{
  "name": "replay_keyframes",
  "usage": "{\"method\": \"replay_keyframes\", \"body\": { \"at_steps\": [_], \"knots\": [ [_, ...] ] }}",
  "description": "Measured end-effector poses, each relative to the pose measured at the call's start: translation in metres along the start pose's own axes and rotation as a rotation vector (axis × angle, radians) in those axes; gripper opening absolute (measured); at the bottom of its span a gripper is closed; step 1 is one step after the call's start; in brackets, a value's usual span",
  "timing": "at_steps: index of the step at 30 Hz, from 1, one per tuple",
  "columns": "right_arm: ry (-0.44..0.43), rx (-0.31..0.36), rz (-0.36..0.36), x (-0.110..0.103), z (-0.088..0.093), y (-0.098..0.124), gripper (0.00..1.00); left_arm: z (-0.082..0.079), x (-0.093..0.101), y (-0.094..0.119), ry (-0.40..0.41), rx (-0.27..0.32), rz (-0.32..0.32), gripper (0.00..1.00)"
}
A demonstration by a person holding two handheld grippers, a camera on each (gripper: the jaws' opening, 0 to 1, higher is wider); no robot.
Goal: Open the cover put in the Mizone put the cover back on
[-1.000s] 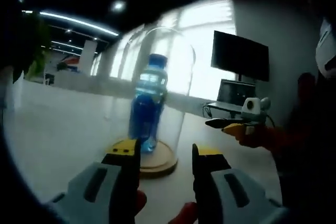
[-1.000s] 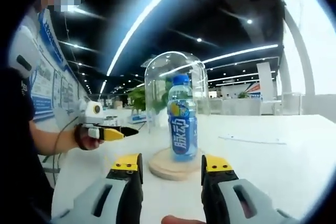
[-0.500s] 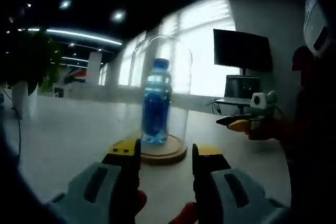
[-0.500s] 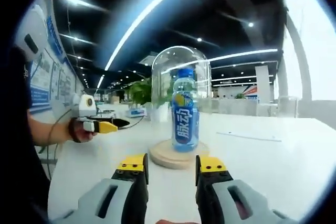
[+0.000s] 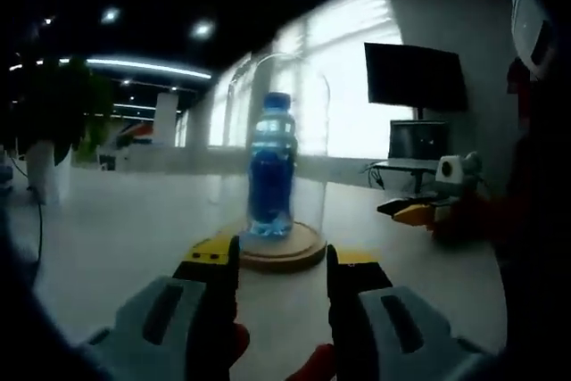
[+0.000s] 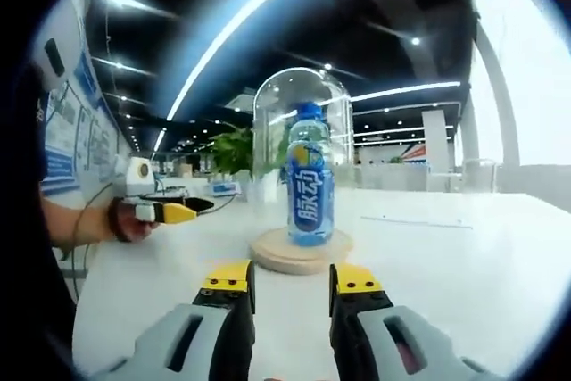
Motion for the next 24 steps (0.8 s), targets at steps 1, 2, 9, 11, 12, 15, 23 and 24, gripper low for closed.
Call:
{"method": "replay_keyframes", "body": {
  "at_steps": [1, 2, 9, 11, 12, 15, 23, 24],
  "knots": [
    [-0.002, 0.002, 0.002, 0.000, 0.000, 0.000, 0.25, 0.001, -0.001, 0.000, 0.005, -0.001, -0.003, 0.31],
    [0.007, -0.004, 0.004, -0.001, 0.001, 0.000, 0.25, 0.002, -0.001, 0.000, 0.010, -0.006, -0.005, 0.31],
    [0.051, -0.045, 0.013, -0.003, 0.008, -0.001, 0.25, 0.011, -0.004, 0.000, 0.014, -0.037, -0.033, 0.31],
    [0.056, -0.051, 0.014, -0.002, 0.009, -0.001, 0.25, 0.014, 0.000, 0.000, -0.010, -0.052, -0.016, 0.31],
    [0.057, -0.052, 0.015, -0.002, 0.009, -0.001, 0.25, 0.017, 0.002, 0.000, -0.029, -0.065, -0.005, 0.31],
    [0.034, -0.048, 0.012, 0.001, 0.010, 0.000, 0.25, 0.022, 0.006, -0.002, -0.050, -0.088, 0.011, 0.31],
    [0.024, -0.077, 0.032, 0.004, 0.015, -0.002, 0.25, 0.023, -0.001, -0.004, -0.013, -0.099, -0.004, 0.31],
    [0.020, -0.086, 0.032, 0.005, 0.016, -0.002, 0.25, 0.023, -0.001, -0.004, -0.012, -0.102, -0.006, 0.31]
  ]
}}
Point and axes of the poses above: the point that each gripper's makers call its tool centre point, and the gripper's own axes: y roughly backward along the fingers, x roughly to its right, z roughly out of its underside, the point moved 3 cm from there along y, roughly backward along the fingers, and after that the axes turned 10 degrees about -z, right-handed, at the moved point
